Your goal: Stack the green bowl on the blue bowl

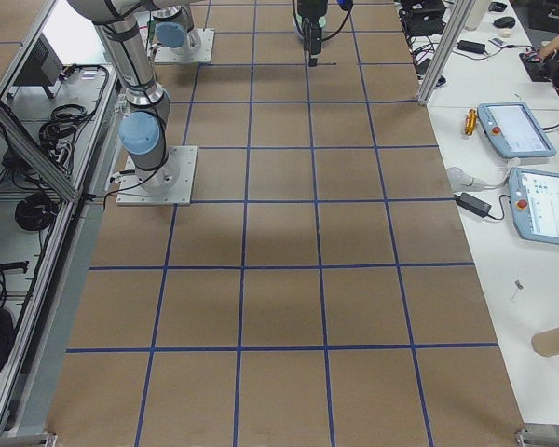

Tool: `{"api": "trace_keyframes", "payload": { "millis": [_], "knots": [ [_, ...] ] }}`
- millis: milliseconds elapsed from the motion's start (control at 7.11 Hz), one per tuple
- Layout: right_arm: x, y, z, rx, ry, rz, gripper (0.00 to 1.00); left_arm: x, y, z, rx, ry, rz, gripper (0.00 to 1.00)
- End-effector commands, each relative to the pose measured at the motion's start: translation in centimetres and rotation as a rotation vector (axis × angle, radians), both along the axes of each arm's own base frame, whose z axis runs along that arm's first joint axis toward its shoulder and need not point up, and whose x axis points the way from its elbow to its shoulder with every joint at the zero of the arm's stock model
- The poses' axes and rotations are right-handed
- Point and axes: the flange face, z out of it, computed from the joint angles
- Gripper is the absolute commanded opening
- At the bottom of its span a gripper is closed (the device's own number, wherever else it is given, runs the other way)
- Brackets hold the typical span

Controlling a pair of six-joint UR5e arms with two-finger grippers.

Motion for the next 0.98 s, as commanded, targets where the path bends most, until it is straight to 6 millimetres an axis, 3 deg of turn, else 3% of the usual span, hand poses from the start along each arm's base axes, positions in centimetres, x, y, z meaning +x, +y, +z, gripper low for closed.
{"api": "trace_keyframes", "payload": {
  "millis": [0,844],
  "knots": [
    [0.00,0.00,0.00,0.000,0.000,0.000,1.00,-0.03,-0.01,0.01,-0.001,0.000,0.002,1.00],
    [0.00,0.00,0.00,0.000,0.000,0.000,1.00,-0.05,0.02,0.61,-0.013,0.002,0.001,1.00]
  ]
}}
